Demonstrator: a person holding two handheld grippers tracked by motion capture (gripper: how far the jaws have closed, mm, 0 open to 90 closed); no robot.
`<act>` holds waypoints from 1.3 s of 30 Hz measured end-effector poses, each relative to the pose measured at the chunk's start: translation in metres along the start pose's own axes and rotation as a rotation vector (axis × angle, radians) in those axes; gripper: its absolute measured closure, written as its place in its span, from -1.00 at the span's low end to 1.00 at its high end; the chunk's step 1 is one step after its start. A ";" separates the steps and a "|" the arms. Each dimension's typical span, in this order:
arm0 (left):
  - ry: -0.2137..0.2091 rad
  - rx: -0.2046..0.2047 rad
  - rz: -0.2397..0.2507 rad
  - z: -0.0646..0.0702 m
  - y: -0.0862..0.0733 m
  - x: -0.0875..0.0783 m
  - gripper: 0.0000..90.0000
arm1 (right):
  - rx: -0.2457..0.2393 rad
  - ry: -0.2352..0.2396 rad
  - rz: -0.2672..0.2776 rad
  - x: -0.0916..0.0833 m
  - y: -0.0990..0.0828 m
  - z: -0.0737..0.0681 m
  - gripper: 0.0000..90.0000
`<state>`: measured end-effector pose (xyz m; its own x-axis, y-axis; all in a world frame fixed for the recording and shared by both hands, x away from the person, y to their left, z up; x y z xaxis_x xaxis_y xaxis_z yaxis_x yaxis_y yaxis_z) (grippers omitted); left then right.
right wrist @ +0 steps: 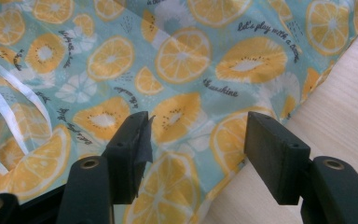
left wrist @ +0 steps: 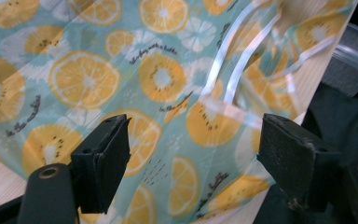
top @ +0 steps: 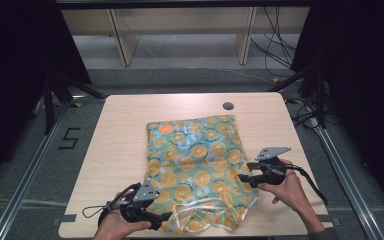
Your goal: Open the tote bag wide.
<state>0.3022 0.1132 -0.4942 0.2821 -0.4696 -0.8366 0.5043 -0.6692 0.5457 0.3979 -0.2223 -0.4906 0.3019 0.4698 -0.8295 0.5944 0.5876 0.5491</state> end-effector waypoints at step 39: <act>0.085 -0.018 0.182 -0.083 0.070 0.005 0.99 | -0.113 0.132 0.039 -0.018 0.019 -0.047 -0.14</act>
<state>0.4064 0.1122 -0.4643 0.4375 -0.5309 -0.7258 0.4532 -0.5670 0.6879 0.3685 -0.1883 -0.4600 0.2183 0.5715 -0.7910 0.4942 0.6342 0.5946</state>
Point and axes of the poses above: each handheld gripper's, and its own axes: x roughly forward along the jaws, y roughly out of its top, z roughly to its right, the point moved 5 cm from there along x, roughly forward along the jaws, and after that the axes turned 10 degrees about -z, right-handed, at the moved point
